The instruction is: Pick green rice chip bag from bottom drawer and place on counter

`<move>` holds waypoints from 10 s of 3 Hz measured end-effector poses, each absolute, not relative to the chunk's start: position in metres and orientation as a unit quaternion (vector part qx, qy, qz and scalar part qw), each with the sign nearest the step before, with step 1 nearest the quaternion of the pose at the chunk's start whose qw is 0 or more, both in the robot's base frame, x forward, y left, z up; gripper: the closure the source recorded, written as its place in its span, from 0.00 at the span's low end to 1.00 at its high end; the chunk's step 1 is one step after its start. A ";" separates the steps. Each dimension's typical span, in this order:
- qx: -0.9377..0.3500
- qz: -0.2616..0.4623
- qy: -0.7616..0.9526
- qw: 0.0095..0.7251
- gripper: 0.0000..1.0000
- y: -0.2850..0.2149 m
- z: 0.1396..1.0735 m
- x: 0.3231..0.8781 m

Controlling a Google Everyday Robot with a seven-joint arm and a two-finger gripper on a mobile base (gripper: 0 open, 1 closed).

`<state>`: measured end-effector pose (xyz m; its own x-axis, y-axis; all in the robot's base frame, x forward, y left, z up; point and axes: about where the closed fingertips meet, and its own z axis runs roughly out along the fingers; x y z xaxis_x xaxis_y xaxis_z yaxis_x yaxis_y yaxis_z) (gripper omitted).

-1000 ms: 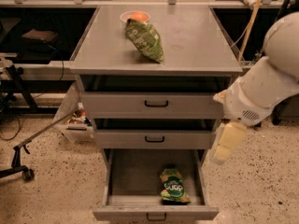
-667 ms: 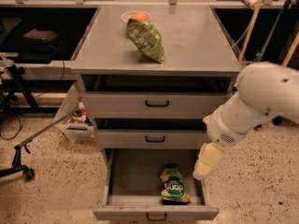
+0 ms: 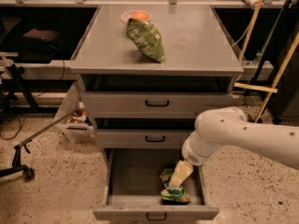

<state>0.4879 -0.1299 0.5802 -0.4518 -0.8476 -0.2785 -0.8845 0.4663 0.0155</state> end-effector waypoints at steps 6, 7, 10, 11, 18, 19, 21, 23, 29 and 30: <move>-0.436 -0.060 0.885 0.153 0.00 -0.165 0.394 0.625; -0.410 -0.066 0.897 0.148 0.00 -0.178 0.389 0.623; -0.330 -0.018 0.939 0.095 0.00 -0.225 0.250 0.610; -0.310 -0.017 0.945 0.106 0.00 -0.228 0.226 0.616; -0.398 0.029 0.917 0.011 0.00 -0.152 0.153 0.547; -0.389 0.039 0.920 0.027 0.00 -0.104 0.193 0.604; -0.358 0.040 0.933 0.022 0.00 -0.101 0.211 0.635; -0.260 0.090 0.960 0.051 0.00 -0.171 0.157 0.632; -0.233 0.164 0.958 0.037 0.00 -0.194 0.120 0.571; -0.261 0.189 0.946 0.011 0.00 -0.179 0.109 0.556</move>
Offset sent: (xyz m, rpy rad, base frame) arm 0.0320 0.0064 -0.0385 -0.0506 -0.0511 -0.0374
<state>0.5558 -0.1791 0.1089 -0.8634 -0.4904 -0.1189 -0.4983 0.7918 0.3530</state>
